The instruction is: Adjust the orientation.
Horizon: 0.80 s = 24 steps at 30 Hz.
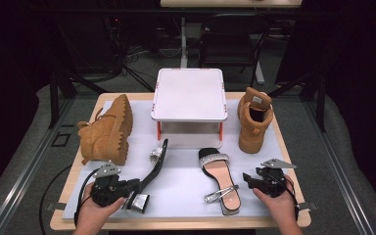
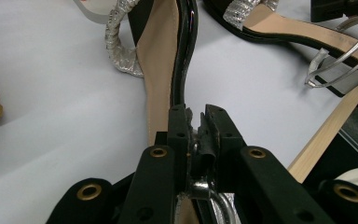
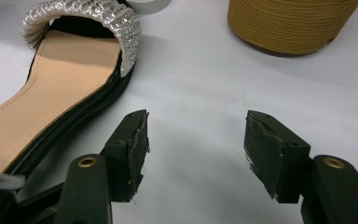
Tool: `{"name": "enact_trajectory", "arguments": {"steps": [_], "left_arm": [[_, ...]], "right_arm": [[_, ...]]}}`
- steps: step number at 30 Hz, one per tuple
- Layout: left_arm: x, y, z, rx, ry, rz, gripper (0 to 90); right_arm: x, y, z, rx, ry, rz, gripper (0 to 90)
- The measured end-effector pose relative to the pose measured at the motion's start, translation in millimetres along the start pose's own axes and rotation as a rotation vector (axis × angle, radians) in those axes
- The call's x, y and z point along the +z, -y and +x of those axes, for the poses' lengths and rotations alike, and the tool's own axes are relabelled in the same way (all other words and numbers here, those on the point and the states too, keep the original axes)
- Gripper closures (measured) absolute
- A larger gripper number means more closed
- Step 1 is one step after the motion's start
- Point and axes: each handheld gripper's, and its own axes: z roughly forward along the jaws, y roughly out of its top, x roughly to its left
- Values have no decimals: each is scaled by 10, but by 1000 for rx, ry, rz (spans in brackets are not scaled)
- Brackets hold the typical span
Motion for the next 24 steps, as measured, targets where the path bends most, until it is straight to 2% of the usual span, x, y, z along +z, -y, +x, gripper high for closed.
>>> {"name": "enact_trajectory", "arguments": {"steps": [3, 14, 20, 24], "left_arm": [[12, -16, -13, -9, 14, -2, 812], [84, -87, -75, -2, 68, 1, 814], [181, -119, -135, -8, 120, 4, 815], [289, -147, -220, 9, 143, 24, 816]], "right_arm": [[1, 0, -5, 4, -2, 0, 397], [7, 2, -11, 11, -4, 4, 397], [11, -3, -14, 9, -3, 4, 397], [6, -2, -15, 9, -3, 2, 397]]}}
